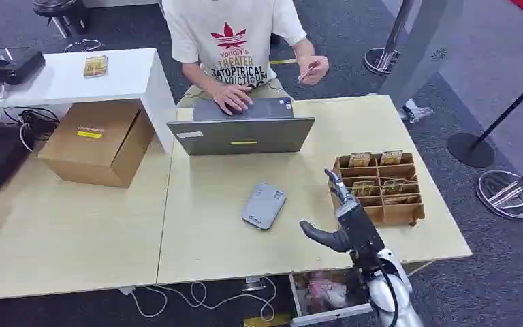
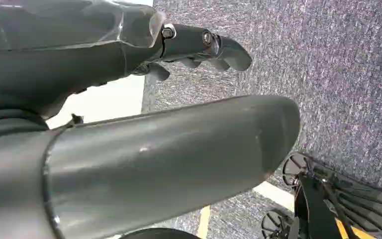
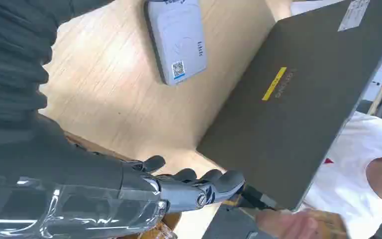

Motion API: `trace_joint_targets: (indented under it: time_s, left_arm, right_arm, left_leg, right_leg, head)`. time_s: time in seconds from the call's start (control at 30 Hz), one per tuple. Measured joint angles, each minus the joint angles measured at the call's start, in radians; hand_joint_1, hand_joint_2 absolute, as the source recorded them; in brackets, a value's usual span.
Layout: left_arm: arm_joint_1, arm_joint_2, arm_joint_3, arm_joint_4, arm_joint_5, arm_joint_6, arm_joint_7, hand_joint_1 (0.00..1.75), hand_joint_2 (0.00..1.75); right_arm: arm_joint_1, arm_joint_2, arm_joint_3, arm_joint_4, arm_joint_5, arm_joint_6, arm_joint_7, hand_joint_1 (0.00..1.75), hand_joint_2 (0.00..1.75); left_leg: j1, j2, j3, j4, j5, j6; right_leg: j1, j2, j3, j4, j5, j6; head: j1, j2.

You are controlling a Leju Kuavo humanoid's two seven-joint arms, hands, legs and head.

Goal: Pass the card to the sensor for recognition and then transmit it.

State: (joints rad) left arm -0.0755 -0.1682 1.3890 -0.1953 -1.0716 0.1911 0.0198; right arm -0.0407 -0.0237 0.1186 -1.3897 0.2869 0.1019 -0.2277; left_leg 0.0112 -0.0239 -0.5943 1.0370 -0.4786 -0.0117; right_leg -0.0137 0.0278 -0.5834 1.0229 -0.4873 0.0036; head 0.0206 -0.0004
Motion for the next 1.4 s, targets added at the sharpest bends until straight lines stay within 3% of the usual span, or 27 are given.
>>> trace_joint_targets:
  time_s: [0.5, 0.67, 0.8, 0.87, 1.13, 1.3, 1.4]
  left_arm:
    - [0.007, -0.001, 0.008, 0.000, 0.037, 0.041, 0.020, 0.00, 0.00]
    - [0.009, -0.015, 0.018, 0.000, 0.053, 0.082, 0.011, 0.00, 0.00]
    - [0.009, -0.027, 0.020, 0.000, 0.055, 0.090, 0.008, 0.00, 0.00]
    - [0.009, -0.028, 0.021, 0.000, 0.054, 0.068, -0.002, 0.00, 0.00]
    - [0.007, -0.020, 0.021, 0.000, 0.026, 0.036, -0.010, 0.00, 0.00]
    - [0.004, -0.019, 0.021, 0.000, 0.019, 0.036, -0.008, 0.00, 0.00]
    - [0.002, -0.019, 0.021, 0.000, 0.016, 0.048, 0.005, 0.00, 0.00]
  right_arm:
    - [-0.078, 0.000, 0.034, 0.068, 0.001, -0.006, -0.030, 0.00, 1.75]
    - [-0.165, 0.000, 0.090, 0.110, 0.125, -0.174, -0.042, 0.00, 1.75]
    - [-0.208, 0.000, 0.121, 0.131, 0.148, -0.201, -0.040, 0.00, 1.75]
    - [-0.217, 0.000, 0.133, 0.138, 0.191, -0.248, -0.040, 0.00, 1.75]
    - [-0.275, -0.001, 0.198, 0.152, 0.495, -0.540, 0.019, 0.00, 1.75]
    - [-0.308, -0.002, 0.224, 0.176, 0.544, -0.587, 0.026, 0.00, 1.75]
    - [-0.339, -0.002, 0.246, 0.211, 0.619, -0.659, 0.032, 0.00, 1.75]
  left_leg:
    - [0.000, 0.000, 0.000, 0.000, 0.000, 0.000]
    - [0.000, 0.000, 0.000, 0.000, 0.000, 0.000]
    - [0.000, 0.000, 0.000, 0.000, 0.000, 0.000]
    - [0.000, 0.000, 0.000, 0.000, 0.000, 0.000]
    - [0.000, 0.000, 0.000, 0.000, 0.000, 0.000]
    - [0.000, 0.000, 0.000, 0.000, 0.001, 0.000]
    - [0.000, 0.000, 0.000, 0.000, 0.001, 0.000]
  right_leg:
    - [0.000, 0.000, 0.000, 0.000, 0.000, 0.000]
    - [0.000, 0.000, 0.000, 0.000, 0.000, 0.000]
    - [0.000, 0.000, 0.000, 0.000, 0.000, 0.000]
    - [0.000, 0.000, 0.000, 0.000, 0.000, 0.000]
    - [0.000, 0.000, 0.000, 0.000, 0.000, 0.000]
    - [0.000, 0.000, 0.000, 0.000, 0.001, 0.000]
    - [0.000, 0.000, 0.000, 0.000, 0.001, 0.000]
  head:
    - [0.000, 0.000]
    - [0.000, 0.000]
    - [0.000, 0.000]
    - [0.000, 0.000]
    - [0.000, 0.000]
    - [0.000, 0.000]
    - [0.000, 0.000]
